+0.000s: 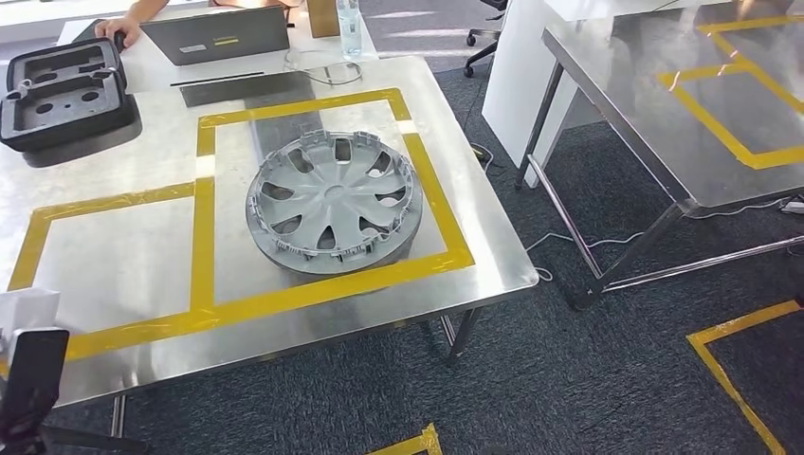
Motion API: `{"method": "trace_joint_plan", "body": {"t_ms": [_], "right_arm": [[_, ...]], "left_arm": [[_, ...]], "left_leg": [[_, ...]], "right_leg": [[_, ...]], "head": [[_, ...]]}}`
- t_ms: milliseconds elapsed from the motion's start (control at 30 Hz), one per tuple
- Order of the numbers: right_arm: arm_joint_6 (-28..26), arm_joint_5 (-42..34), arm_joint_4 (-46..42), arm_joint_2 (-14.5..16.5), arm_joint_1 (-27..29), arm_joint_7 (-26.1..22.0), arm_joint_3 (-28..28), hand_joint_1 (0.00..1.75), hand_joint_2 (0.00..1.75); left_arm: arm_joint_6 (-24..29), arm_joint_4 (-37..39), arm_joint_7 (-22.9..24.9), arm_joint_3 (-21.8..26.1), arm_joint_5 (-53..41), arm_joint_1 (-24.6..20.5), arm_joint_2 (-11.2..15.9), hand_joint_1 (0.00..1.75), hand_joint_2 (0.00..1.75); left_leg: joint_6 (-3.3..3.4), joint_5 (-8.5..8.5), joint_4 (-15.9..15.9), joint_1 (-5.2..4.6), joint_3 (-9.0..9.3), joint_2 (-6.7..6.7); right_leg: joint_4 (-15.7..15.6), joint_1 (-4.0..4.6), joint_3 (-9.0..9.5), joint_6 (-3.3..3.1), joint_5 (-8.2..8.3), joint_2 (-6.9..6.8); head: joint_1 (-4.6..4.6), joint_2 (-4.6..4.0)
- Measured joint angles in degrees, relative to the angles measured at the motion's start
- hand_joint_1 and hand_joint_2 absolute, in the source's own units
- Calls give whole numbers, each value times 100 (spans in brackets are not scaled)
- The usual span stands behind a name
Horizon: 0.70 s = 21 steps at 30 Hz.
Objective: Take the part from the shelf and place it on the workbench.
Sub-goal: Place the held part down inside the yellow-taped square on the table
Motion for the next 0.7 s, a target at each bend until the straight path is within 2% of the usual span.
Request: {"method": "trace_joint_plan", "body": {"t_ms": [33,100,167,233,267,333,367,400,433,467,533,567,600,633,700], "right_arm": [[4,11,0,-3,-5,4,10,0,175],[33,58,-2,-13,-26,15,47,0,175],[79,119,-3,-22,-60,34,101,0,175],[115,170,-5,-29,-94,64,144,0,175],[131,195,-13,-31,-109,80,165,0,175],[168,243,-34,-32,-140,122,220,0,175],[187,267,-44,-32,-152,147,248,0,175],[203,288,-48,-32,-161,177,272,0,175],[215,310,-49,-32,-168,203,294,0,175],[221,327,-50,-32,-174,225,310,0,175],[226,366,-51,-38,-193,259,353,0,175],[224,380,-51,-51,-204,271,372,0,175],[218,393,-53,-64,-214,281,392,0,175],[212,402,-60,-77,-219,290,407,0,175],[201,433,-82,-88,-215,320,431,0,175]], "left_arm": [[-2,38,-22,-41,78,-24,53,175,175],[-7,98,-110,-205,203,-133,168,175,175],[-47,147,-71,-529,149,-365,271,175,175],[-146,177,103,-954,-10,-702,347,175,175],[-210,185,182,-1175,-100,-893,379,175,175],[-326,189,303,-1625,-281,-1270,442,175,175],[-356,189,374,-1855,-357,-1446,471,175,175],[-362,189,454,-2056,-420,-1597,497,175,175],[-344,189,544,-2242,-479,-1727,525,175,175],[-311,189,630,-2400,-543,-1838,558,175,175],[-213,188,734,-2598,-691,-2001,622,175,175],[-156,187,722,-2645,-763,-2047,646,175,175],[-105,186,650,-2662,-815,-2066,658,175,175],[-69,185,500,-2658,-838,-2060,659,175,175],[-43,156,-32,-2593,-745,-1992,624,175,175]], "left_leg": [[-12,129,-315,4,175,7],[53,197,-649,5,360,-10],[161,178,-646,-9,347,-64],[219,196,-645,-12,327,-112],[244,207,-648,-7,316,-132],[274,223,-649,-7,297,-169],[281,227,-648,-12,290,-189],[285,229,-648,-23,288,-204],[287,228,-648,-40,290,-219],[289,228,-648,-63,295,-230],[297,224,-658,-111,311,-239],[298,225,-671,-133,319,-237],[289,231,-686,-136,321,-228],[276,238,-704,-125,321,-214],[232,255,-759,-103,335,-175]], "right_leg": [[66,0,-21,45,-47,10],[186,12,-66,113,-131,18],[224,14,-81,138,-158,10],[309,-6,-102,179,-223,3],[491,-18,-175,212,-341,0],[1166,-40,-478,270,-700,-2],[1551,-47,-661,280,-857,-2],[1817,-48,-796,272,-925,-2],[1899,-42,-857,243,-882,-1],[1746,-28,-818,187,-719,0],[1003,40,-550,9,-256,2],[646,76,-409,-82,-98,-3],[412,108,-316,-148,-18,-2],[299,133,-271,-187,-6,2],[165,151,-216,-225,37,15]], "head": [[-38,0],[-83,0],[-60,0],[-23,0],[-6,0],[43,0],[70,0],[96,0],[126,0],[157,0],[208,0],[207,0],[200,0],[191,0],[196,0]]}}
